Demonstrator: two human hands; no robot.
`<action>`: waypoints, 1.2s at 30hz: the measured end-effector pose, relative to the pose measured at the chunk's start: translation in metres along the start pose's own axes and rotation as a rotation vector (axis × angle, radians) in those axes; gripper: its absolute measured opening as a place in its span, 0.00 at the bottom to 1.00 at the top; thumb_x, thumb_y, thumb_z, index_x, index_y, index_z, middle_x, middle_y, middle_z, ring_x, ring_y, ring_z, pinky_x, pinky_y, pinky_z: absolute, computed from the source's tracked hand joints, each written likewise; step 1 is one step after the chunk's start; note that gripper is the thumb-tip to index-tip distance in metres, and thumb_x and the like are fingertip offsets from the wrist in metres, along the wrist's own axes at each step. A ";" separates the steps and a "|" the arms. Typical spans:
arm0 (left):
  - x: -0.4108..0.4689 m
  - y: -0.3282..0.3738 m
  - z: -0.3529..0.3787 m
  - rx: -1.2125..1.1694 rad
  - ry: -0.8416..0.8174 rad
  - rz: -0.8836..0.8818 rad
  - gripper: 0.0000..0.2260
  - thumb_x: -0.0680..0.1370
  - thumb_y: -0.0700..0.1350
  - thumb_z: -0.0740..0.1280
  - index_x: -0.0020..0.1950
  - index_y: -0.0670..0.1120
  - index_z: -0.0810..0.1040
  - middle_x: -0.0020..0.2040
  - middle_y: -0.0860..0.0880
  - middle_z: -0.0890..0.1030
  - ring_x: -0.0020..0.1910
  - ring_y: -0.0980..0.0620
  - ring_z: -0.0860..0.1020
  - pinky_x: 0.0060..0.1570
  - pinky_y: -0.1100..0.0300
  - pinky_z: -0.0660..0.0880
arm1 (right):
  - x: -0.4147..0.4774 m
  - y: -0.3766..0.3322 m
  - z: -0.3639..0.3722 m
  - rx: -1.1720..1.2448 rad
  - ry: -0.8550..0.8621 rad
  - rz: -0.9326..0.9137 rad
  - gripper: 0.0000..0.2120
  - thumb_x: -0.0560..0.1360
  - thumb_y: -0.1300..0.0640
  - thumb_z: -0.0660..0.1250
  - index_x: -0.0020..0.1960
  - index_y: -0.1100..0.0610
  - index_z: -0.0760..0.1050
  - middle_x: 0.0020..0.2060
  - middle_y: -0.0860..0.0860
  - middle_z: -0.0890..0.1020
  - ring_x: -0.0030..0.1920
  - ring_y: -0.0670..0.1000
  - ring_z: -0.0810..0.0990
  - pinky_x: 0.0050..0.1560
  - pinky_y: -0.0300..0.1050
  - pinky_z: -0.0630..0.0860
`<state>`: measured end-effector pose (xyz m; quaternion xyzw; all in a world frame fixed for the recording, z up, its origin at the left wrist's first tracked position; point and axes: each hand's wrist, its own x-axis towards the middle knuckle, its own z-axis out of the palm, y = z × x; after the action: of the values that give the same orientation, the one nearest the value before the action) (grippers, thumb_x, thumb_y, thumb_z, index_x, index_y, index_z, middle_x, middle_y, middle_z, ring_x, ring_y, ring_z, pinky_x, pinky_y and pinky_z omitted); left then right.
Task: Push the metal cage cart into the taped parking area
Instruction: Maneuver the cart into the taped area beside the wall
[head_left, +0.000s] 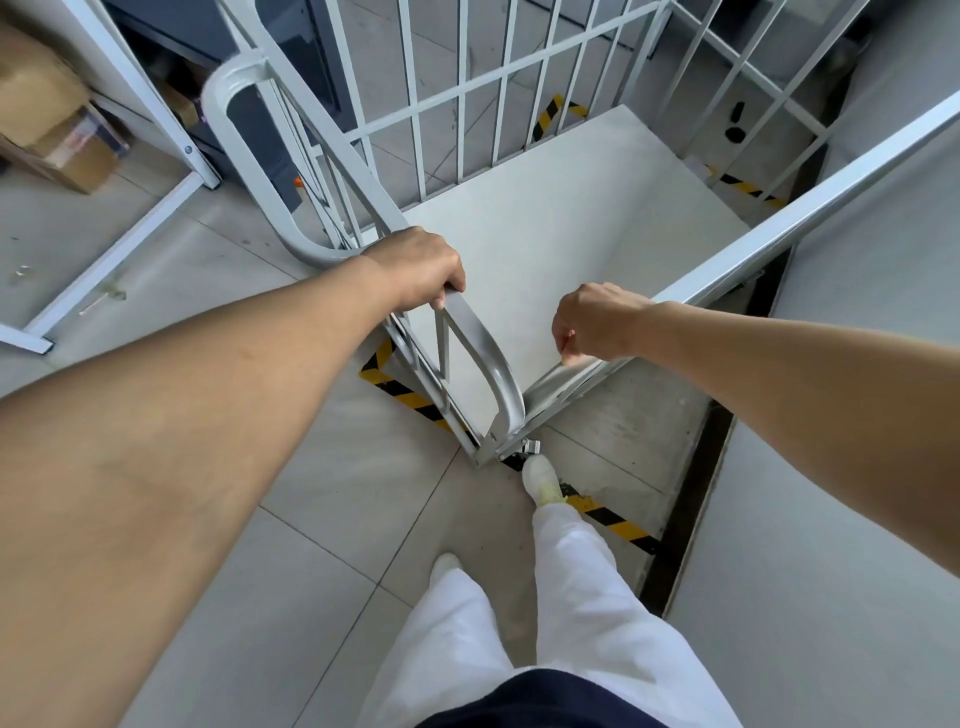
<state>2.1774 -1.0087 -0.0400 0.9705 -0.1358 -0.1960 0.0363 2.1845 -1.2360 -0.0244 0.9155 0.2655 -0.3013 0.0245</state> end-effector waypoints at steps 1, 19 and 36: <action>0.000 0.001 0.000 0.004 0.000 -0.002 0.11 0.68 0.30 0.62 0.39 0.45 0.78 0.35 0.51 0.84 0.46 0.46 0.80 0.45 0.52 0.80 | 0.000 0.000 0.001 0.007 0.003 0.009 0.06 0.72 0.63 0.70 0.46 0.54 0.83 0.42 0.48 0.77 0.48 0.53 0.75 0.49 0.46 0.77; 0.006 0.012 -0.007 -0.107 0.118 0.004 0.15 0.73 0.30 0.61 0.45 0.51 0.76 0.43 0.47 0.86 0.51 0.50 0.75 0.56 0.55 0.74 | 0.006 0.006 0.008 0.029 0.125 0.190 0.09 0.70 0.67 0.69 0.41 0.55 0.83 0.36 0.48 0.80 0.43 0.54 0.79 0.42 0.43 0.75; 0.007 0.012 -0.004 -0.282 0.139 -0.046 0.16 0.77 0.33 0.63 0.61 0.44 0.81 0.48 0.46 0.86 0.62 0.49 0.76 0.61 0.58 0.72 | 0.003 0.011 0.004 0.016 0.096 0.156 0.08 0.72 0.66 0.68 0.42 0.55 0.83 0.40 0.51 0.81 0.47 0.56 0.80 0.51 0.51 0.81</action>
<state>2.1822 -1.0219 -0.0372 0.9699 -0.0819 -0.1462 0.1769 2.1898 -1.2451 -0.0303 0.9469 0.1919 -0.2564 0.0279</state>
